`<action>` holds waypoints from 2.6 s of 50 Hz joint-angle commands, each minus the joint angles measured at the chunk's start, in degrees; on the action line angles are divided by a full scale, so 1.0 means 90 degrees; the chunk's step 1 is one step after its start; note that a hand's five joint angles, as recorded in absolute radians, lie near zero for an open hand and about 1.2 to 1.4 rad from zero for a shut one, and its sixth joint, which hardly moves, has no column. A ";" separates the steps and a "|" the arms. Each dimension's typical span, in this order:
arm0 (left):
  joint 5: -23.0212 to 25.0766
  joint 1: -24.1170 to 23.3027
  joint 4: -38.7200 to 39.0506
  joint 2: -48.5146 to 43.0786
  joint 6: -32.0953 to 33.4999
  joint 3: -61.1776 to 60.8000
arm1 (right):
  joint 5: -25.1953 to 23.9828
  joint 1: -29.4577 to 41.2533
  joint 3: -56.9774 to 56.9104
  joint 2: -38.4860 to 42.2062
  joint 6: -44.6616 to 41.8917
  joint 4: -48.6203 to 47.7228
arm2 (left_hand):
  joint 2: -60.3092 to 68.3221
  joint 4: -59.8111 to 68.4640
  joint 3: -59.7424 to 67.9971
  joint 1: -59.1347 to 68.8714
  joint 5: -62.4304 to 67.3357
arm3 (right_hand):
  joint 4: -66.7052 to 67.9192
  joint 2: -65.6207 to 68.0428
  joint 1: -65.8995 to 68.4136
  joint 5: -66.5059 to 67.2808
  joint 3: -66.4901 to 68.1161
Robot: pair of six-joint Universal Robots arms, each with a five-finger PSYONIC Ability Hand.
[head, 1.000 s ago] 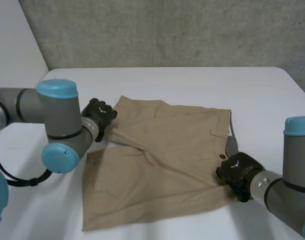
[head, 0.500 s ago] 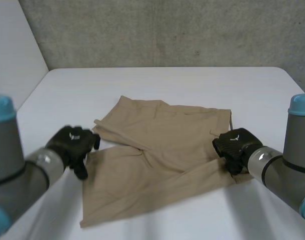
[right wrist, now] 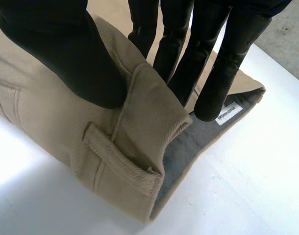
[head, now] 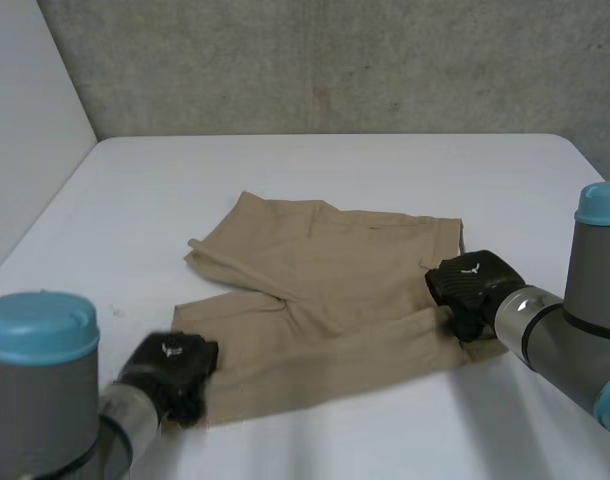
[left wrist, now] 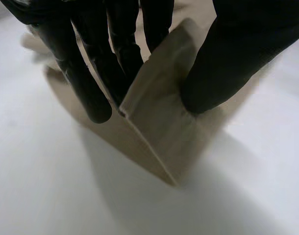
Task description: Fold the shorts.
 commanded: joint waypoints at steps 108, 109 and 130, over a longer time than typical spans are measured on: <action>0.0704 0.0811 0.1594 0.0130 0.0167 0.1181 | 0.0175 -0.1683 -0.1530 0.0888 -0.2784 -0.1532 | -0.6442 -0.6437 -0.6379 -0.6217 -0.6072 | 0.1280 0.1376 0.2694 0.1449 0.1301; 0.0704 0.0801 0.1594 0.0139 0.0167 0.1190 | 0.0175 -0.1605 -0.1647 0.0888 -0.2912 -0.1532 | -0.6442 -0.6437 -0.6379 -0.6217 -0.6072 | 0.1280 0.1376 0.2694 0.1449 0.1301; 0.0606 0.0363 0.2209 -0.0573 0.0147 0.3103 | -0.1768 0.1687 -0.2274 0.2392 -0.2972 -0.2958 | -0.6442 -0.6437 -0.6379 -0.6217 -0.6072 | -0.3892 -0.3796 -0.2478 -0.3723 -0.3871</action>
